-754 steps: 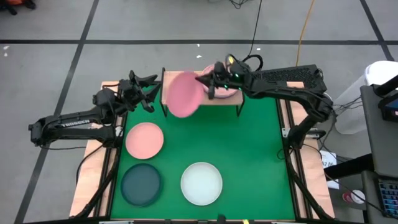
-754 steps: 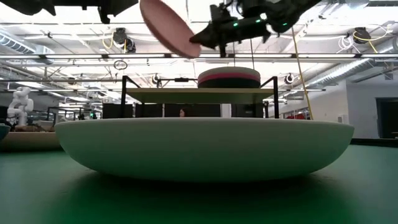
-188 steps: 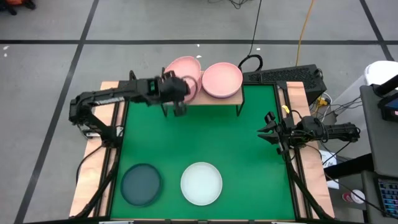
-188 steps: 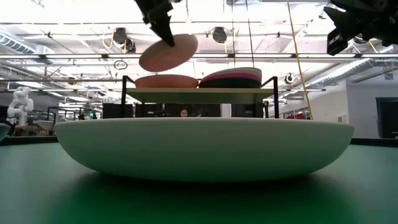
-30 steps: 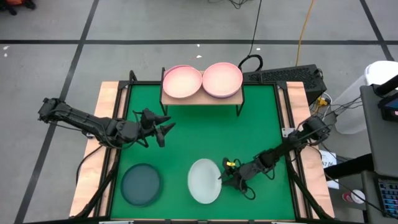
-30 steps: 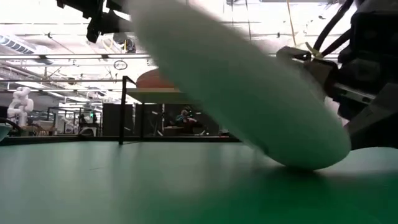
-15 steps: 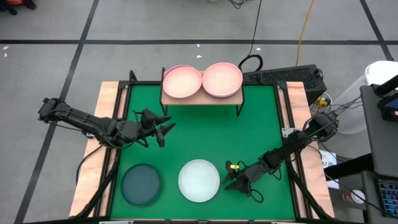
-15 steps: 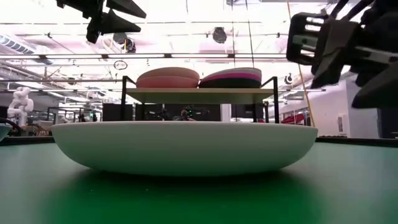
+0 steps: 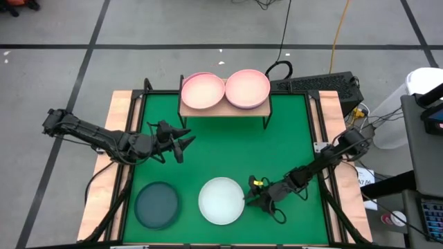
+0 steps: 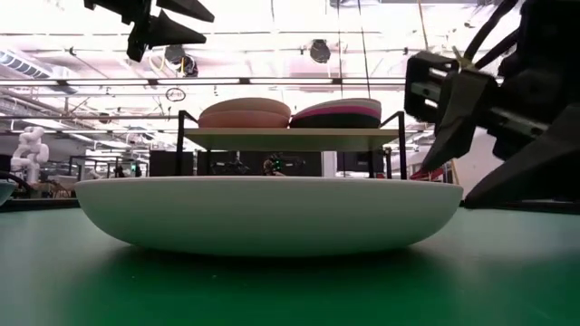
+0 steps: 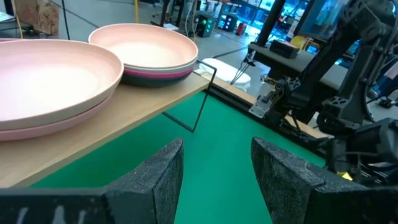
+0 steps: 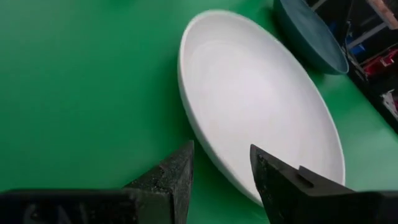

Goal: Place and stack plates onto a shelf
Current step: Stack the white plate on top of light brown plate on the shelf, then stack the white plate on top of light orange plate on the shelf

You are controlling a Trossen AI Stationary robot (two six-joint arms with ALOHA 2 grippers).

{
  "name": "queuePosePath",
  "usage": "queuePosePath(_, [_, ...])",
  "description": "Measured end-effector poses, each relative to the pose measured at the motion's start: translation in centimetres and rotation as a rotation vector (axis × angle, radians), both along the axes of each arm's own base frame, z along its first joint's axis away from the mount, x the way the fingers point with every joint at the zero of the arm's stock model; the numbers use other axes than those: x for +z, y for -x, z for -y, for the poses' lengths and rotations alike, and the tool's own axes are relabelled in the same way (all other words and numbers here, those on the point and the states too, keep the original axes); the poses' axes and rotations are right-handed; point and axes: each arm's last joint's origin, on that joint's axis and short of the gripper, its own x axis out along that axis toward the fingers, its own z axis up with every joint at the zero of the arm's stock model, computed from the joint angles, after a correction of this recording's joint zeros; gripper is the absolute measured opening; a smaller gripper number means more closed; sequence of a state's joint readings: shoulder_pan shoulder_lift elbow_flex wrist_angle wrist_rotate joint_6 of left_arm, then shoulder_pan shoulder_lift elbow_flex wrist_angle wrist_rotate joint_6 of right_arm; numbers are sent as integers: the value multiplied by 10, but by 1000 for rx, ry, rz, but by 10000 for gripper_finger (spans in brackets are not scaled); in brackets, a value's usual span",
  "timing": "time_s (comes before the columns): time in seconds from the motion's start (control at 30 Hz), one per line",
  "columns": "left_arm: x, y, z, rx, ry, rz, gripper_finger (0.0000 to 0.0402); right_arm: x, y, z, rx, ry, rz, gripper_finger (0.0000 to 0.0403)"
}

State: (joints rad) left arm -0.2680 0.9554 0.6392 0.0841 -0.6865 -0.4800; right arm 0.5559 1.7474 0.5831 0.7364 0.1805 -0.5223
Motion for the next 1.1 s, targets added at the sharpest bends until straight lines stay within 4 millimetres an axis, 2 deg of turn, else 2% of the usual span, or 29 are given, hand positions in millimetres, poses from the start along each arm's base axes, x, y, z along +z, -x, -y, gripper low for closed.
queuePosePath(0.27, [0, 0, 0, 0, 0, 0, 193, -4, -3, 4, -8, 21, -4, 138])
queuePosePath(0.67, [0, 0, 0, 0, 1, 4, 193, -2, -5, 5, 11, 0, 12, 88])
queuePosePath(0.9, [0, 0, 0, 0, 1, 4, 193, 0, -5, 1, 50, 3, 28, 117])
queuePosePath(1.1, [0, 0, 0, 0, 1, 4, 193, 9, -17, -6, 52, 17, 10, 146])
